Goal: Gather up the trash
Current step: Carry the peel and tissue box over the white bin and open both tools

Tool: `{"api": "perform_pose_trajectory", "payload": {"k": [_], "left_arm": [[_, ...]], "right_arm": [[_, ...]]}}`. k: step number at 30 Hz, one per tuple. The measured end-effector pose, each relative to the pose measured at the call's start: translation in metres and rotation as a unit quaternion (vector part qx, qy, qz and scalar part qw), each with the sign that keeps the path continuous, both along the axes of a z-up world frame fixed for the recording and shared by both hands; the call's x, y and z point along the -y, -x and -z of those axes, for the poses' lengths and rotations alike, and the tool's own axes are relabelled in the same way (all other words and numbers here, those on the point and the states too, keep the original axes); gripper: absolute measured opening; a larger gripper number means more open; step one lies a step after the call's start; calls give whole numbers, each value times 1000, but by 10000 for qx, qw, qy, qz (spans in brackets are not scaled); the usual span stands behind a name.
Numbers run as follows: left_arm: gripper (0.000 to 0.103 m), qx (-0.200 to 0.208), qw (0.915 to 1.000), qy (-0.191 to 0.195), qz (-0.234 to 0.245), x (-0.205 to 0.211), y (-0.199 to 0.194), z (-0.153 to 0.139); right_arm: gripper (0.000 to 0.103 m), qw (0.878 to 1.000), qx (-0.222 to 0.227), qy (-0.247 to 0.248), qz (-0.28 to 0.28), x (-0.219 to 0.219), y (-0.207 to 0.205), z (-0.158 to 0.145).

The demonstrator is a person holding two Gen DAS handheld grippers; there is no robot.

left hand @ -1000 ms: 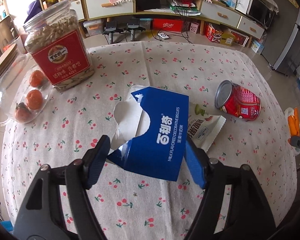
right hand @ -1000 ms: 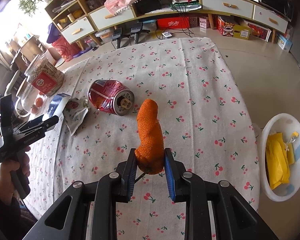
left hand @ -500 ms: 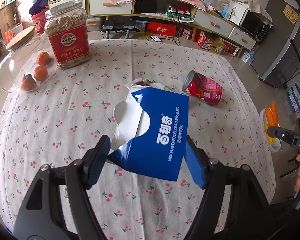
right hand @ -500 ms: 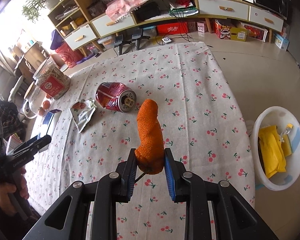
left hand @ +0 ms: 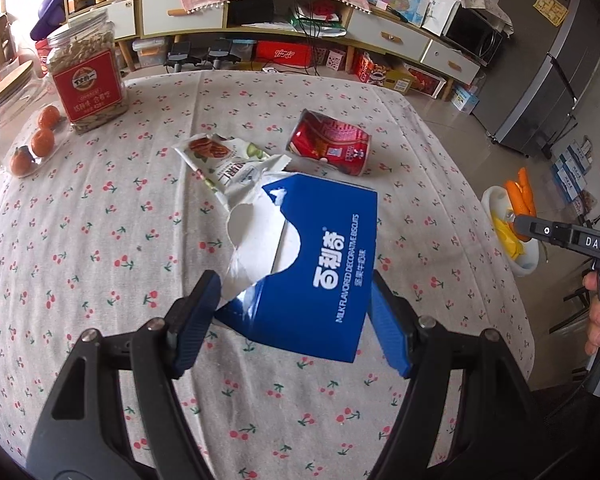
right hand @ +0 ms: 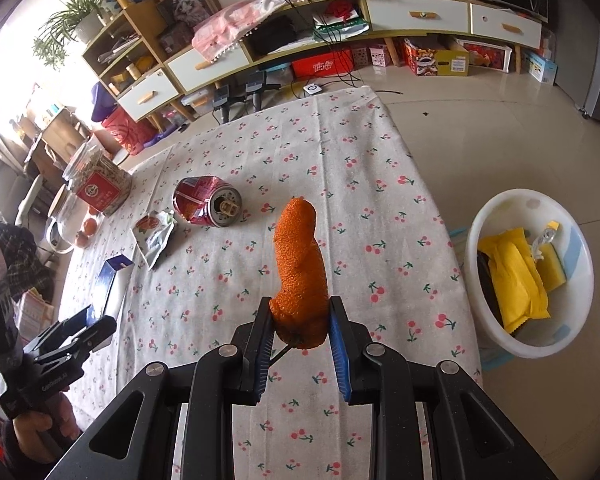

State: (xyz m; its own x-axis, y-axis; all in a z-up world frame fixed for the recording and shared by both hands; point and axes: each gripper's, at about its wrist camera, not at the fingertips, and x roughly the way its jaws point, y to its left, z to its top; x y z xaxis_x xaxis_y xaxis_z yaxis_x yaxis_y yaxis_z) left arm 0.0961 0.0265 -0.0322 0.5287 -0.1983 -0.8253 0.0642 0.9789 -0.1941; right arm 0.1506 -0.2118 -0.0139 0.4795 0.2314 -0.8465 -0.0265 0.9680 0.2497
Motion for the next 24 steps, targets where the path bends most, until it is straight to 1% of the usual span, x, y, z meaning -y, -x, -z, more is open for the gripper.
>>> {"api": "perform_pose_trajectory", "payload": {"k": [9,14,19,24], "left_arm": [[73,-39,9994,76,334,33,-1,2],[73,-30,9989,-28,465,53,-3,2],[73,-14,9977,-69,677,81,-9,1],[73,-26,9956,31,932,116,-16,1]], "right_arm": [[27,9993,-16,55,365,48,18,2],[27,9982,-5,70,595,79,28,2],[27,9961,-1,34,876,113,39,2],[27,9934,-26,13,1150,145,48,4]]}}
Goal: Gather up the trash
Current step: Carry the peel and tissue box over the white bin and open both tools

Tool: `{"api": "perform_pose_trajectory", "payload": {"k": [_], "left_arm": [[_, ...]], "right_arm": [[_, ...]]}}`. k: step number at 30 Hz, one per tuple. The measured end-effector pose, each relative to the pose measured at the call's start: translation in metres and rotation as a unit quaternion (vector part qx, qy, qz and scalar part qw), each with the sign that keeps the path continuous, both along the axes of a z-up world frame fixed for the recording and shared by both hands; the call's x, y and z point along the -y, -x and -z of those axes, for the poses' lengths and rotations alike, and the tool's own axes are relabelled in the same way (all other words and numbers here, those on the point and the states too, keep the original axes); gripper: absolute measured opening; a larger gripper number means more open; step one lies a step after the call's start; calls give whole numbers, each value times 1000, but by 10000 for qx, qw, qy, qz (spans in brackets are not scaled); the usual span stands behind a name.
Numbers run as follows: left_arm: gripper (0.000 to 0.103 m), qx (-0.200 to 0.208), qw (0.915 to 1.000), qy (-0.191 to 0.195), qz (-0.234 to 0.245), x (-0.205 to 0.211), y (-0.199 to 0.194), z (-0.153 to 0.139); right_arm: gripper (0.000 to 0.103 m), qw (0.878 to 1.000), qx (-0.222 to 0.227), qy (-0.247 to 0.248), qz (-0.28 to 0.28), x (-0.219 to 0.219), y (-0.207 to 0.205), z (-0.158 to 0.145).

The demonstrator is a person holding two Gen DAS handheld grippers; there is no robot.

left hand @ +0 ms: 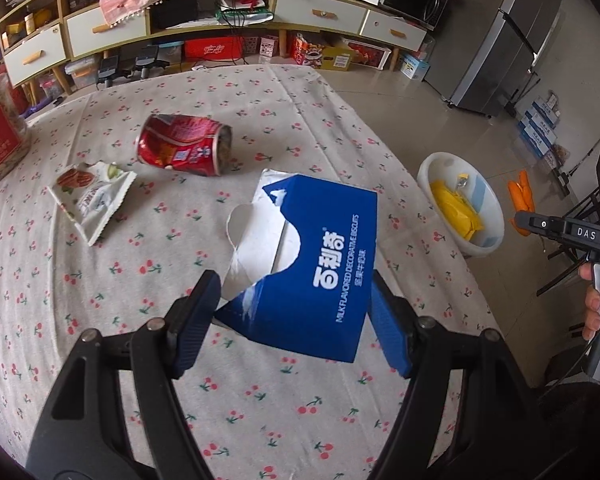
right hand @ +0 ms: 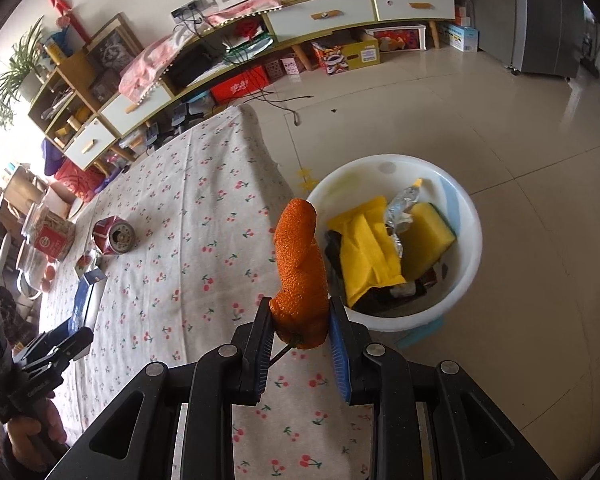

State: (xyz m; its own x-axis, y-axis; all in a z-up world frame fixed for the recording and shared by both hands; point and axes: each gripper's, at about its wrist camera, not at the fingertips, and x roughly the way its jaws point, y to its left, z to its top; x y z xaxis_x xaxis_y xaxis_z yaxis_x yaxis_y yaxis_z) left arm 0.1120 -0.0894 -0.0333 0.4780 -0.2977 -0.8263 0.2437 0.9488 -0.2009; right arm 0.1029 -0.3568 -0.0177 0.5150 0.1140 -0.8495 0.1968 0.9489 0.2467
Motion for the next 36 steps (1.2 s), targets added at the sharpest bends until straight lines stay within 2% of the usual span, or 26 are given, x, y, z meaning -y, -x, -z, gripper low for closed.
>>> {"api": "perform_pose_trajectory", "payload": {"k": [10,16,22,30,34,36], "left_arm": [[73,-24,9975,24,710,89,-17,0],[74,-20,9927,75,1202,148,-27,4],[74,0,9892,65,1461,193,-41,10],[74,85,9868,192,1604,220,-55,17],[84,67,9876,281,1542,220,-57,19],[85,84,9873,369,1543,217,-54,16]], "right_arm": [[27,9985,-22,-145,529,60,8,2],[27,9968,-7,-326,728,80,7,3],[27,9950,-8,-429,906,96,12,5],[27,9924,-20,-507,1120,113,20,9],[27,9921,-47,-511,1145,116,20,10],[27,9921,-62,-515,1141,116,19,11]]}}
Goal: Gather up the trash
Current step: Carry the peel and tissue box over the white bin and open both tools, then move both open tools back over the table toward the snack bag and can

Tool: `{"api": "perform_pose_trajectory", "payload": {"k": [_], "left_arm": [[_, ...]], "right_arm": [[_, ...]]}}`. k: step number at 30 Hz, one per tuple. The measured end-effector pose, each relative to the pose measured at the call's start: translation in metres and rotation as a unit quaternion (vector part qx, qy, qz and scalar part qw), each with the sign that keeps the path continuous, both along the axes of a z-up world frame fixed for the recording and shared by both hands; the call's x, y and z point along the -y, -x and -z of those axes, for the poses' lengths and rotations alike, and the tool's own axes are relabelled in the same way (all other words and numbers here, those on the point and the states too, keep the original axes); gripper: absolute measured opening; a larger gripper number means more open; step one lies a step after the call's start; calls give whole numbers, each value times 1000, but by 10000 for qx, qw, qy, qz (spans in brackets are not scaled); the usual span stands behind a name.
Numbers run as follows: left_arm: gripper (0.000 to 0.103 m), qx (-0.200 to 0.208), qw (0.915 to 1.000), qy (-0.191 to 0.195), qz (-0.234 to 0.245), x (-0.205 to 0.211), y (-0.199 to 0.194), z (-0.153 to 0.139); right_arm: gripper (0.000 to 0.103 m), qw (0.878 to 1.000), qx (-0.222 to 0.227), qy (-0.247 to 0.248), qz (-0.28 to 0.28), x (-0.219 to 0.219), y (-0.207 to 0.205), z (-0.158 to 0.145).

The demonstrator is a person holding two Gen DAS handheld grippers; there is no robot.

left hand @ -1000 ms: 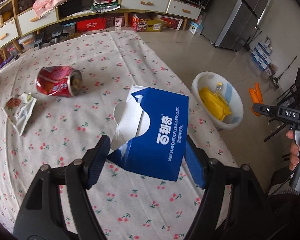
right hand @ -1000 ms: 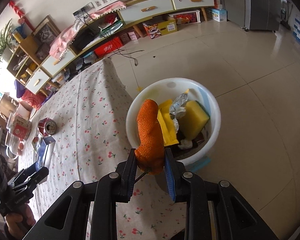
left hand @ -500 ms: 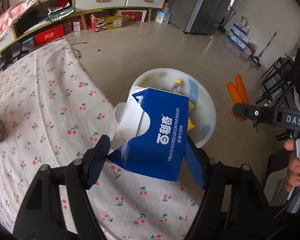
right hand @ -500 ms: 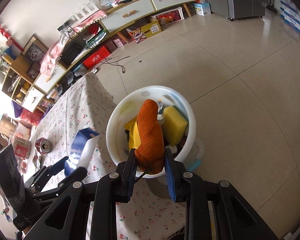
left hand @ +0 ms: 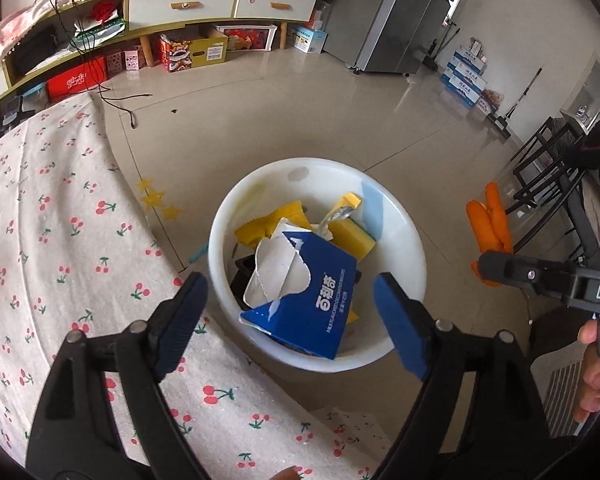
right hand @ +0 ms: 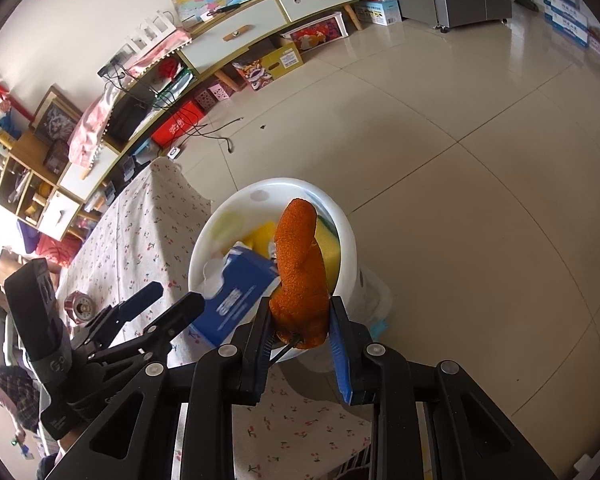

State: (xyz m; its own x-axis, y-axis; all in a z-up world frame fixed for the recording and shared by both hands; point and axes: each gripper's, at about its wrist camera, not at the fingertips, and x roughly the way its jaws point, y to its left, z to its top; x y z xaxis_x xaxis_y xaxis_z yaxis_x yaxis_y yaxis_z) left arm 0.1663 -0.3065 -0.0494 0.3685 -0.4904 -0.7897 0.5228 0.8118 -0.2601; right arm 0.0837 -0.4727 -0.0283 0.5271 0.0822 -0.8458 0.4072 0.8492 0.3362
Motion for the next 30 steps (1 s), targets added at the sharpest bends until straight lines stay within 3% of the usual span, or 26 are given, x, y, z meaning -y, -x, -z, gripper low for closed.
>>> {"api": "perform_pose_trajectory", "payload": {"k": [18,20,21,22,30], "left_arm": [[87,-27,9978,58,-666,-96,16,-18],[87,-40,9973,57,-735,-106,19,-19],[87,-43,9970,45,-773,-112,21,-18],[88,-37,9967,20,-805,-118,23,-18],[92,50,9939,-237,-1072,-162,37,-17]], "right_arm": [[31,9995,-272,149,-77,-16,-24,16],[39,9995,-289,116,-16,-14,-27,19],[53,9995,-290,118,35,-14,-27,20],[59,9995,-277,136,79,-13,-27,20],[61,9992,-296,249,97,-18,-22,14]]}}
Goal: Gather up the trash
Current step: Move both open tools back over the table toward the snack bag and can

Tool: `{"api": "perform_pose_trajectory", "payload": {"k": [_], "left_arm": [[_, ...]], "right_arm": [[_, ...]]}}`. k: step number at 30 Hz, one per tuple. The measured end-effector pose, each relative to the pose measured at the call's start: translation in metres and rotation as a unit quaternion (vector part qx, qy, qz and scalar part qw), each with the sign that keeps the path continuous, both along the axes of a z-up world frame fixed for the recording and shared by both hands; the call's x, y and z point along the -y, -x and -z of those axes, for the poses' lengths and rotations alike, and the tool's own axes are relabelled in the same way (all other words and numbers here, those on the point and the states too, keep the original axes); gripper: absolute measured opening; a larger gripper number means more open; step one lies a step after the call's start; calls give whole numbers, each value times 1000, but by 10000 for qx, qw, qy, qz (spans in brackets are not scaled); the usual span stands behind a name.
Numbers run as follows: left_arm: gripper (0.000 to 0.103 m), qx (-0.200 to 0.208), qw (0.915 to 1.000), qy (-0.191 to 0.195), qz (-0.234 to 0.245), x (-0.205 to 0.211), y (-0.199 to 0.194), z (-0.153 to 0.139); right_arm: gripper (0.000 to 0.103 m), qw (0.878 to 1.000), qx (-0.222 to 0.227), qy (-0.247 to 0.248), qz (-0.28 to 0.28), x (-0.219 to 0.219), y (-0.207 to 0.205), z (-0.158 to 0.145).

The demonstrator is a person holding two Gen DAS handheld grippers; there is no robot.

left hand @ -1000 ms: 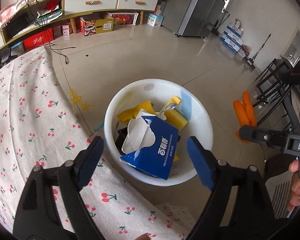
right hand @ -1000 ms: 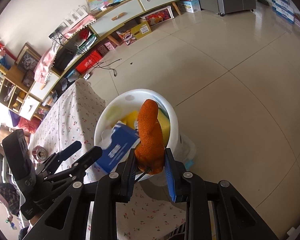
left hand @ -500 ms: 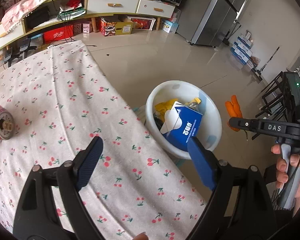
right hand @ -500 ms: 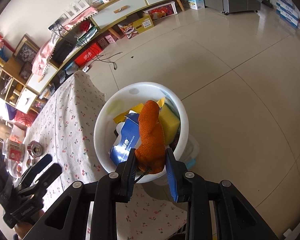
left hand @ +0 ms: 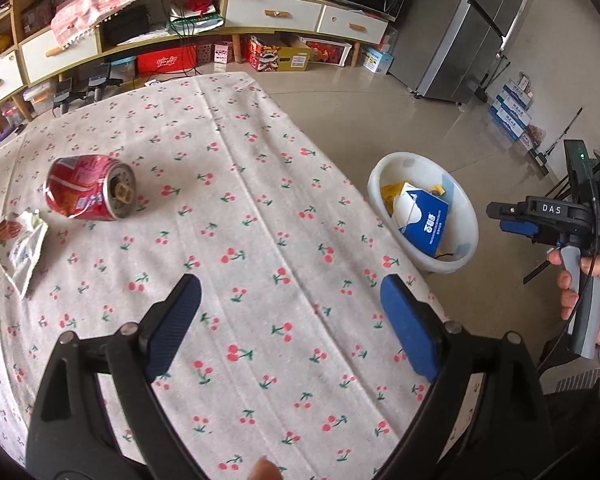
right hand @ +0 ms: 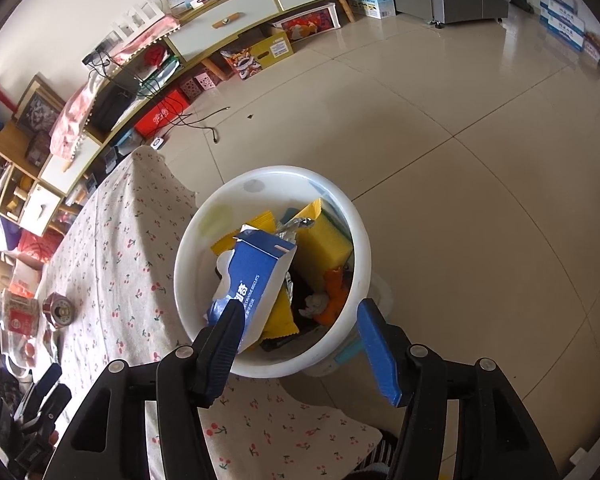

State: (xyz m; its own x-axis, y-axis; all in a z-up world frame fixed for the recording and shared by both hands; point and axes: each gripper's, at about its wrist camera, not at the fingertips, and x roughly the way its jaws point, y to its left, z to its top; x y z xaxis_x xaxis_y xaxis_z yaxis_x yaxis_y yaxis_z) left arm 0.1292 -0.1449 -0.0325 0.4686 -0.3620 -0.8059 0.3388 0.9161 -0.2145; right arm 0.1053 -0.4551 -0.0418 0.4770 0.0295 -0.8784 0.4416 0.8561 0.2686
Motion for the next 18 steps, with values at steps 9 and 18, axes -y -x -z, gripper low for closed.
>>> {"api": "perform_pose_trajectory", "payload": {"k": [9,18], "left_arm": [[96,-28,9985,-289,-458,-55,10,-2],[100,-7,9958,-331,-849,-101,15,-9]], "right_arm": [[67,9994,152,179,-265,-28,1,-18],[73,9969,169,338,-697,-75,-9,-28]]}}
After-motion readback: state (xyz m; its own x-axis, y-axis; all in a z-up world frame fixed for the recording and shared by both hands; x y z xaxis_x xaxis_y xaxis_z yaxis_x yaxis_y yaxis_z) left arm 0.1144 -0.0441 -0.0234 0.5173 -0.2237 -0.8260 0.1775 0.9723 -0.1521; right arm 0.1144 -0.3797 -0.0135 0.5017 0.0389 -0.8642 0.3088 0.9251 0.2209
